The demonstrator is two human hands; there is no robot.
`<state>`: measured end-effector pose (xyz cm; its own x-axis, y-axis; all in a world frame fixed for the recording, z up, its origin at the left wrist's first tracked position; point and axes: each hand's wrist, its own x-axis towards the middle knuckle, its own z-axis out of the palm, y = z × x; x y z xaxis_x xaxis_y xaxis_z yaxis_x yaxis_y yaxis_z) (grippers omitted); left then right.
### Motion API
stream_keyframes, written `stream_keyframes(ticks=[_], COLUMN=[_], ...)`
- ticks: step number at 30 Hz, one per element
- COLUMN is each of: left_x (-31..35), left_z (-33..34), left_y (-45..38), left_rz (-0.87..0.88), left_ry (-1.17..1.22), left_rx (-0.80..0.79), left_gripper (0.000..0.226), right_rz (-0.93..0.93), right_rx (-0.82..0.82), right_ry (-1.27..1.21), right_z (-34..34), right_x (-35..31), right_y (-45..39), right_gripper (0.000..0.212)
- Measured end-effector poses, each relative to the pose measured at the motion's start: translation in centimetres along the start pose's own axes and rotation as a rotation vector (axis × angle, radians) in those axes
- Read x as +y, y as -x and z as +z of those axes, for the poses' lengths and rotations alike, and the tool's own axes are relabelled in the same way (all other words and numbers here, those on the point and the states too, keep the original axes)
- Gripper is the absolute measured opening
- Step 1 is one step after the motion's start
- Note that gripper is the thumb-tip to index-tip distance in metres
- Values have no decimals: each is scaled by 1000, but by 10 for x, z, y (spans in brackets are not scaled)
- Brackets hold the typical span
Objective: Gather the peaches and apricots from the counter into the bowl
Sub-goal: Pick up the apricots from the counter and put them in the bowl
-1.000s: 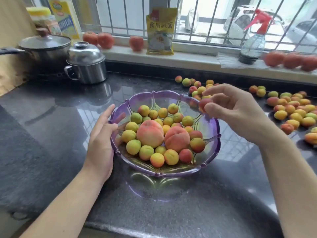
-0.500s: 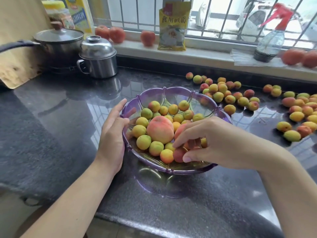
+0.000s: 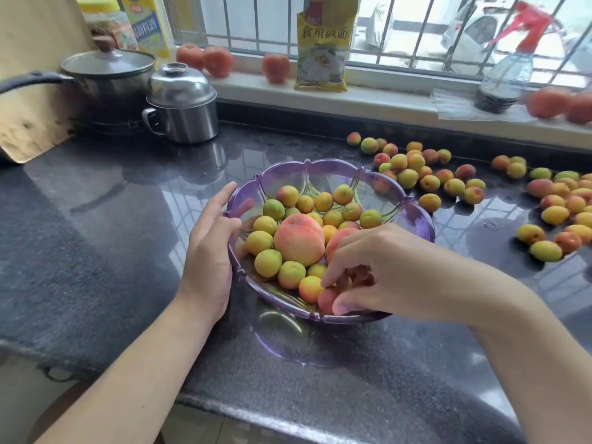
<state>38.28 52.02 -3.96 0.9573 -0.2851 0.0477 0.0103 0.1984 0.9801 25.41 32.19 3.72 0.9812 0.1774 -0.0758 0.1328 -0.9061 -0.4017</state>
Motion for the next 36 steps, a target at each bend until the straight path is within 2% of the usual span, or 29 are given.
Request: stream_keyframes(ticks=[2, 4, 7, 9, 12, 15, 18, 21, 27, 33, 36], left_x=[0, 0, 0, 0, 0, 0, 1, 2, 3, 3, 4], left_z=[0, 0, 0, 0, 0, -1, -1, -1, 0, 0, -1], left_y=[0, 0, 0, 0, 0, 1, 1, 2, 3, 3, 3], left_rz=[-1, -4, -11, -19, -15, -15, -19, -26, -31, -35, -33], left_ry=[2, 6, 17, 29, 31, 27, 24, 31, 50, 45, 33], left_rx=[-4, -8, -10, -9, -13, -23, -26, -27, -20, -10, -14], left_gripper=[54, 55, 55, 55, 53, 53, 51, 50, 53, 56, 55], right_rz=[7, 32, 128, 258, 524, 697, 817, 784, 752, 719, 685], right_rx=[1, 92, 539, 843, 1073, 1071, 1029, 986, 680, 731, 809], right_ry=[-15, -99, -235, -223, -163, -81, -106, -61, 119, 80, -18], right_z=[-3, -10, -26, -30, -17, 5, 11, 12, 12, 14, 15], right_x=[0, 3, 25, 59, 121, 159, 166, 162, 145, 155, 157], right_y=[2, 7, 11, 10, 10, 12, 11, 5, -5, -2, 2], right_gripper=[29, 26, 15, 15, 18, 24, 25, 26, 43, 34, 30])
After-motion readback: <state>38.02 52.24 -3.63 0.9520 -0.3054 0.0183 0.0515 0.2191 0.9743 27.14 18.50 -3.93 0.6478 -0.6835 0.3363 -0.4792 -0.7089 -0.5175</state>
